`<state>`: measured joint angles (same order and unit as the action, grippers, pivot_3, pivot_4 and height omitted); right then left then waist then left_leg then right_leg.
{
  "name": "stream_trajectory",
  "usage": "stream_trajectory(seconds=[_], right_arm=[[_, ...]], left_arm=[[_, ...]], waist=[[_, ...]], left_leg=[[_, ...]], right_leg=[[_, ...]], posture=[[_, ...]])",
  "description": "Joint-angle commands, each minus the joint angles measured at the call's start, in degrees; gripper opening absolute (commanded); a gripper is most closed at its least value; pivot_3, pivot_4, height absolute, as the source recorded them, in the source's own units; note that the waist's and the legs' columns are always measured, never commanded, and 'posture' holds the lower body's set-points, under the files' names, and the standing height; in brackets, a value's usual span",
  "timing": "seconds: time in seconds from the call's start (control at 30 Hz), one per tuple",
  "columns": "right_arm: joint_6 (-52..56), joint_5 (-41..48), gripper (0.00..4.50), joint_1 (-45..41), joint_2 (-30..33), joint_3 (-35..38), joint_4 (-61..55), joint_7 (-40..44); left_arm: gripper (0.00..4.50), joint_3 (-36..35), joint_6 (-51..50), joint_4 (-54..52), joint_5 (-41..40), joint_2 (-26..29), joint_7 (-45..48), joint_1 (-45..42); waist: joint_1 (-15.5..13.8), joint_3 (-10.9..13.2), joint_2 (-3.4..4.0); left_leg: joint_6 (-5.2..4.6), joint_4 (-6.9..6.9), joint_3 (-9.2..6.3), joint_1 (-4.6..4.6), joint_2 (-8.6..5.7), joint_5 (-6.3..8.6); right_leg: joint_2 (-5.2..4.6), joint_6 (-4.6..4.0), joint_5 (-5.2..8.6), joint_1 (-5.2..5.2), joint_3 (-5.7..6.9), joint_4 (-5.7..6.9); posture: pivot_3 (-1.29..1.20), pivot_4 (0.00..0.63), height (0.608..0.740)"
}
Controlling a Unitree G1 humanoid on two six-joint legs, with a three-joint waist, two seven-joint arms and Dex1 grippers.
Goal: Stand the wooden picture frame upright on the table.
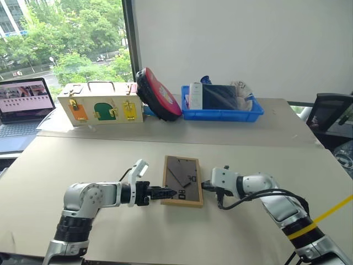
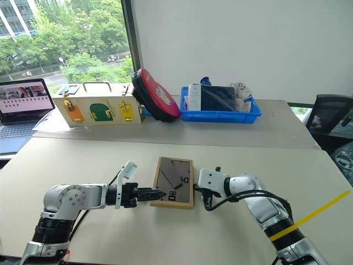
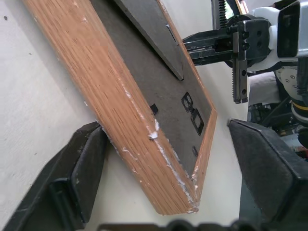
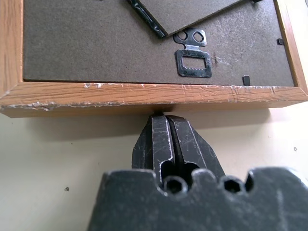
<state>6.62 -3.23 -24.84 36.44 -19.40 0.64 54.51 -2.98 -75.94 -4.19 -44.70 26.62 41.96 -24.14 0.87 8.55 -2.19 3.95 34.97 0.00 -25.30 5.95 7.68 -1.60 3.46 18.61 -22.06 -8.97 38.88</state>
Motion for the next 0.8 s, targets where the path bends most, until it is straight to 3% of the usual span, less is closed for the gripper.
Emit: stream_trajectory(seconds=[0.03,0.13,0.2,0.8], right_arm=[[-0.38,-0.79,0.00,-0.33,-0.05,1.06,0.77,-0.69],[-0.30,-0.57,0.00,-0.49,-0.01,1.53,0.87,-0.81],[-0.08,-0.35,0.00,-0.77,-0.09,1.88,0.86,-0.90],[11.68,10.30,0.00,-9.88,7.05,14.32,-10.71,4.09]], left_arm=[[2.39,0.36,-0.07,-0.10,-1.15,0.18,1.16,0.82],[1.52,0.14,0.55,0.39,-1.08,0.58,1.50,0.69],[1.21,-0.69,0.84,0.96,-1.72,0.05,1.36,0.28],[1.13,-5.38,1.30,4.78,-5.56,-4.34,0.13,-2.92]], waist=[[0.00,0.00,0.00],[-0.08,0.00,0.00],[-0.12,0.00,-0.01],[-0.06,0.02,-0.01]], left_leg=[[0.00,-0.01,0.00,0.00,0.00,0.00],[0.00,-0.03,0.00,-0.01,0.00,0.00],[0.01,0.00,0.00,-0.01,0.00,-0.01],[0.08,-0.10,-0.01,-0.15,0.00,-0.05]], right_leg=[[0.00,0.00,0.00,-0.01,0.00,0.00],[0.00,-0.02,0.01,-0.01,0.00,0.00],[-0.01,-0.01,0.01,0.02,0.01,-0.01],[0.00,-0.02,0.01,-0.15,0.00,-0.02]], posture=[[0.00,0.150,0.710],[0.00,0.150,0.710],[0.00,0.150,0.710],[0.00,0.150,0.710]])
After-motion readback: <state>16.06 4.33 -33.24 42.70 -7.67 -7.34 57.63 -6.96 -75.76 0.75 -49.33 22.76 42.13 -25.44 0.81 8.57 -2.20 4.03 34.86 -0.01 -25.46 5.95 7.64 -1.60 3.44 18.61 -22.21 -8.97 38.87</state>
